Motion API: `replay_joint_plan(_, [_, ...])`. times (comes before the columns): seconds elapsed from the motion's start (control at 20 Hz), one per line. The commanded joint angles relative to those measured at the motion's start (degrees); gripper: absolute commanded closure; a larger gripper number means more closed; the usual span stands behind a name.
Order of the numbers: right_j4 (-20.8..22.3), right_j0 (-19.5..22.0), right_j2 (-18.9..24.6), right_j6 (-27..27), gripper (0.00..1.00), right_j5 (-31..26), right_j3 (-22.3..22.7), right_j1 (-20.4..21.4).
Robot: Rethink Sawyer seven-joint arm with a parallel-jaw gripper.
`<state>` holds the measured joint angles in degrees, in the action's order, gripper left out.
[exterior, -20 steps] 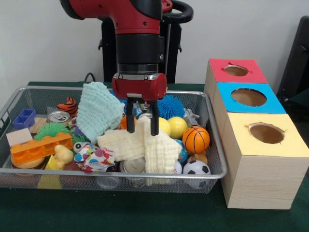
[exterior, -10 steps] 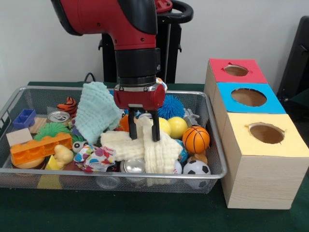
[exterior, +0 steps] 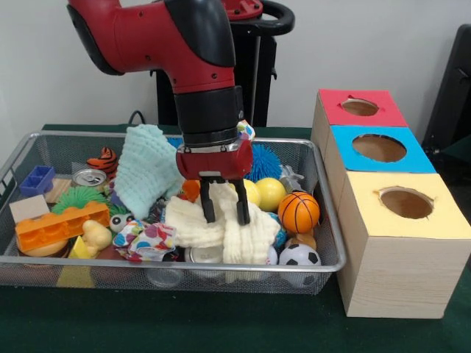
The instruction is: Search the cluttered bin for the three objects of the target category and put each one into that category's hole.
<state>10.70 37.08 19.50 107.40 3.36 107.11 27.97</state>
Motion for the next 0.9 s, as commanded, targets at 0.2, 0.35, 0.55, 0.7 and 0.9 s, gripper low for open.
replay_joint_plan(0.2, [3.6,2.2,4.9,0.9,0.00,-5.3,-4.9,-2.7])
replay_joint_plan(0.35, [3.3,2.9,5.8,0.6,0.00,-6.8,-4.9,-3.0])
replay_joint_plan(0.55, [2.8,3.6,6.6,0.5,0.00,-8.4,-4.6,-3.1])
replay_joint_plan(0.7, [2.7,3.8,6.7,0.7,0.00,-8.8,-4.3,-3.0])
replay_joint_plan(0.9, [2.7,3.9,7.0,0.9,0.00,-8.9,-4.1,-2.8])
